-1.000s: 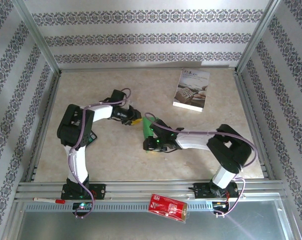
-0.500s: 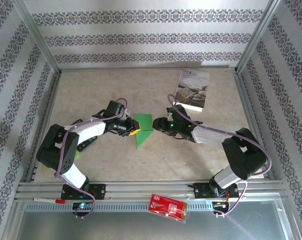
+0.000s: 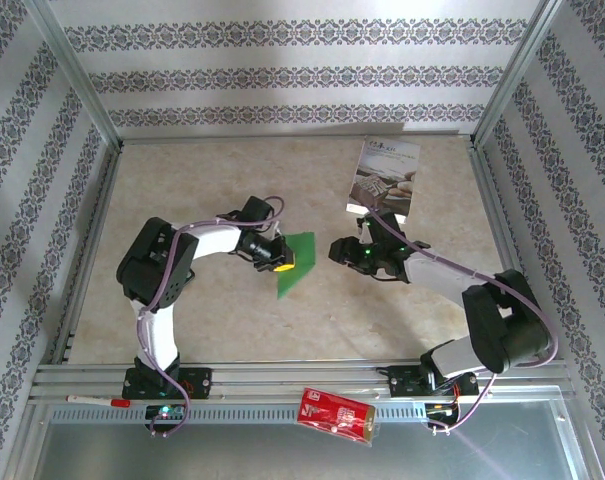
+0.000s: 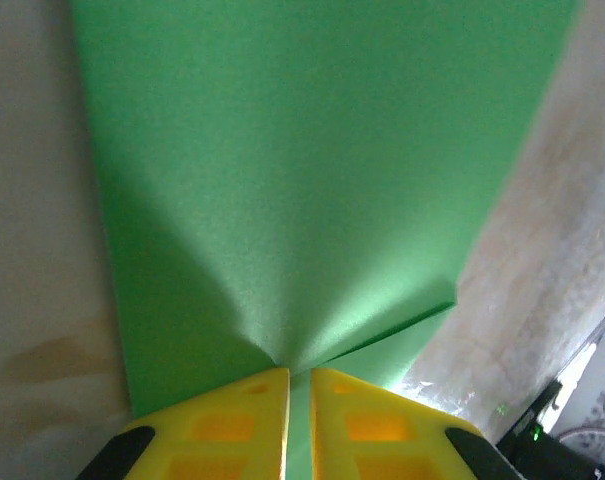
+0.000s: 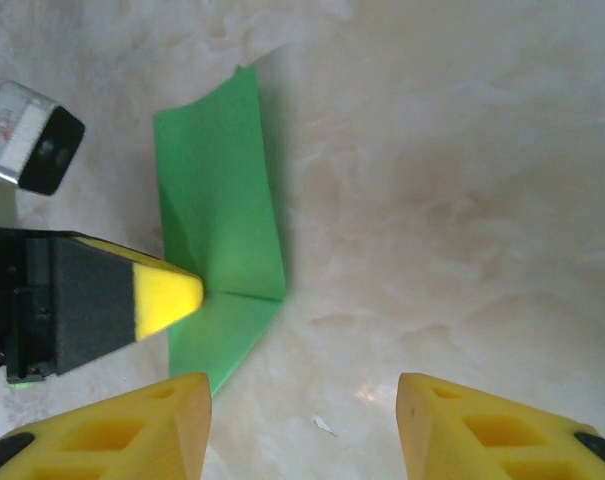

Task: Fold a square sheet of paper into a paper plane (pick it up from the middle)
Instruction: Move the paper to the center of the table.

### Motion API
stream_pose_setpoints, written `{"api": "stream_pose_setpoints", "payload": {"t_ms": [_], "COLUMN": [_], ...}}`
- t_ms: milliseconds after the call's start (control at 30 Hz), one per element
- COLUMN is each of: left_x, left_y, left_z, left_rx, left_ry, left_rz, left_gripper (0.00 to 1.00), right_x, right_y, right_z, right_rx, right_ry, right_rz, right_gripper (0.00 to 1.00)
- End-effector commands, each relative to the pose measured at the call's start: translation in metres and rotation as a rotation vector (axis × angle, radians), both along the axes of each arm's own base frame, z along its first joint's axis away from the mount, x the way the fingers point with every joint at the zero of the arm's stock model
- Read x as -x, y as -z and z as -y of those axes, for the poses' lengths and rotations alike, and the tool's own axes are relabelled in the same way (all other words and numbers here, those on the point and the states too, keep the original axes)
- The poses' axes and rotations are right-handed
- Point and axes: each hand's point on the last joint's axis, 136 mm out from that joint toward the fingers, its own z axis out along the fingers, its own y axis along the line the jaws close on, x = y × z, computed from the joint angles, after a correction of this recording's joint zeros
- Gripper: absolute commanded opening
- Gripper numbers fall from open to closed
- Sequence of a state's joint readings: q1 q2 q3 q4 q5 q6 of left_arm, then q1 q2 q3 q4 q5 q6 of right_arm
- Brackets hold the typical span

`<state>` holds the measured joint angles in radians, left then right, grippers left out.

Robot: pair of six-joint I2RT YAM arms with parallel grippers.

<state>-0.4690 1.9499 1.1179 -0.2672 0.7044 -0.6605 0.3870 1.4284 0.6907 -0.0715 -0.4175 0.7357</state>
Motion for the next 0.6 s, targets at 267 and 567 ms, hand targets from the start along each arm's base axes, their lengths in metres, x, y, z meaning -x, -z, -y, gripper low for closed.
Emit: {"api": "stream_pose_setpoints", "payload": {"t_ms": [267,567], "left_x": [0.04,0.048], "left_y": [-0.017,-0.041], "left_z": [0.06,0.054], "left_rx": [0.028,0.107], "left_ry": [0.236,0.104], "left_rz": [0.033,0.061], "left_gripper": [0.15,0.18], "right_x": [0.056,0.081], "right_y": [0.009,0.024], "right_z": [0.025,0.01], "right_rx": [-0.022,-0.034], "right_ry": [-0.045,-0.063], "right_rz": [-0.095,-0.159], "right_gripper": [0.51,0.52]}}
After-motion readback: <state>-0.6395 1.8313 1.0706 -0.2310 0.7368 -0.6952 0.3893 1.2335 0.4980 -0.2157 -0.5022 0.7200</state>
